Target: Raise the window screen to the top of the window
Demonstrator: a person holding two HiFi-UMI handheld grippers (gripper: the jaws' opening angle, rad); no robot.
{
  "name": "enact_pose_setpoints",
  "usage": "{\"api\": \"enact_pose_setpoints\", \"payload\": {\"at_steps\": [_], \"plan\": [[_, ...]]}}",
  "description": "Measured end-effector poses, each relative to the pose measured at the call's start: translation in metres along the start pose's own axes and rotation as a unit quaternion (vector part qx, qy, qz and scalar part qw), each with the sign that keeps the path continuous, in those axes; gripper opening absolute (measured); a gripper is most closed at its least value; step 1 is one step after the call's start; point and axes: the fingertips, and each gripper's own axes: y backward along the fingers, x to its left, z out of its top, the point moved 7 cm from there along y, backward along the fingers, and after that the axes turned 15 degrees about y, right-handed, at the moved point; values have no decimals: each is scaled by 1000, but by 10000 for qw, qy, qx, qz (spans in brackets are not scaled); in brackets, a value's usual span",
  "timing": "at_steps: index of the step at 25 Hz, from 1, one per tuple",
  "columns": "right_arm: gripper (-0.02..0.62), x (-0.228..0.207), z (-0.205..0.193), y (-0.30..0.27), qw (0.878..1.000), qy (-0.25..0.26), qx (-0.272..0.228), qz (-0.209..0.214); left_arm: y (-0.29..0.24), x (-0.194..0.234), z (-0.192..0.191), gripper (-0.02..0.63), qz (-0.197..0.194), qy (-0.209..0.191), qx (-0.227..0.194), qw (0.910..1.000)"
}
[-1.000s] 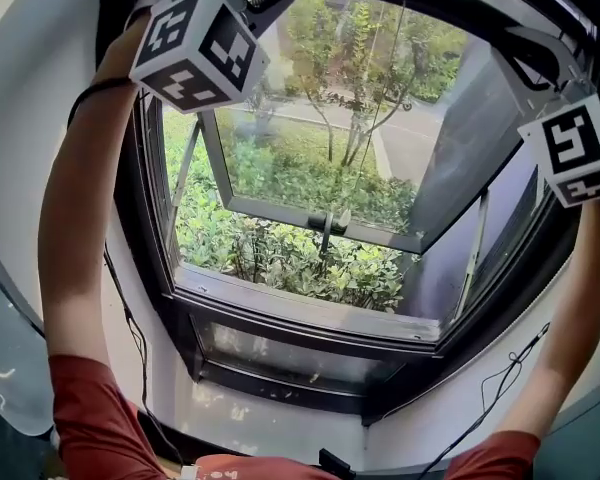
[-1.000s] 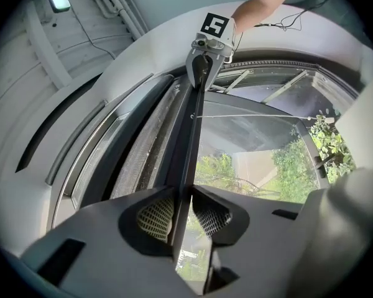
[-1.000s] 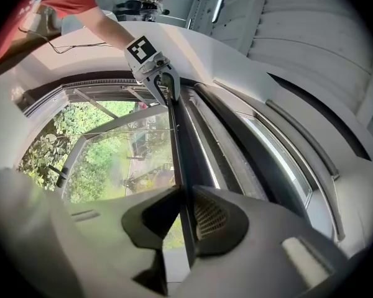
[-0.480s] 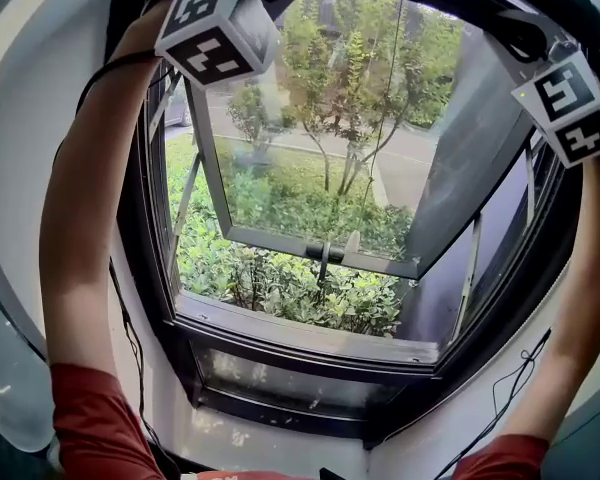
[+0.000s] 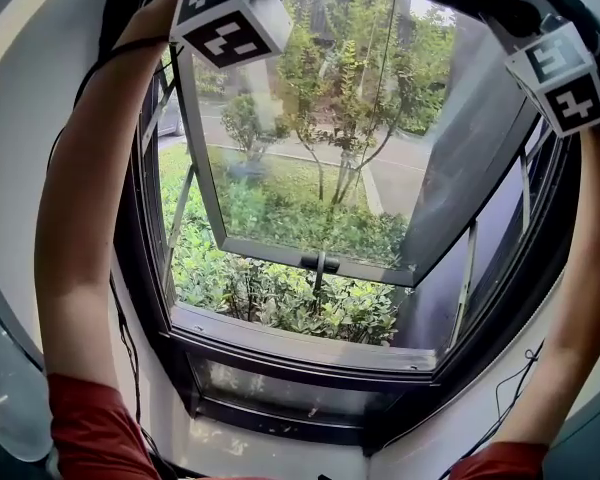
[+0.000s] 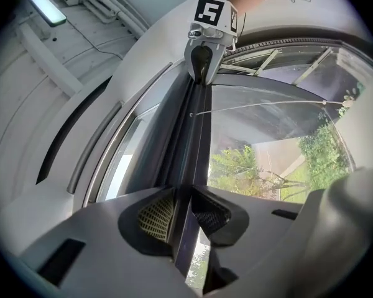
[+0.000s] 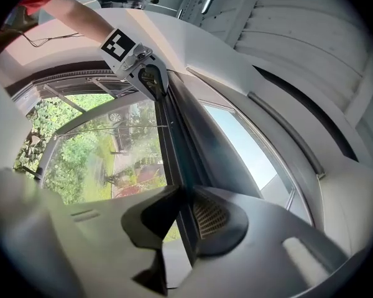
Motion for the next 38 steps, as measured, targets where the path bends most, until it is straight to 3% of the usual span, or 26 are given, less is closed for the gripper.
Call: {"api": "enact_pose_setpoints", "payload": {"at_steps": [10, 13, 25, 35, 38], "plan": [[80, 1, 3, 1, 9992, 177, 273, -249, 4, 2, 4, 87, 75, -95, 139, 9998], [113, 5, 3, 4, 9989, 174, 279, -349, 9, 1, 3, 90, 164, -58, 133, 9998], [121, 33, 16, 38, 9979, -220, -352, -502, 50, -12, 2, 100, 179, 1027, -382, 9938], [121, 69, 28, 74, 9913, -741, -844, -690, 86, -52, 0, 100, 215, 2038, -947, 9742], [121, 82, 28, 83, 9883, -916, -956, -753, 101, -64, 1, 100, 253, 2160, -1049, 9704]]}}
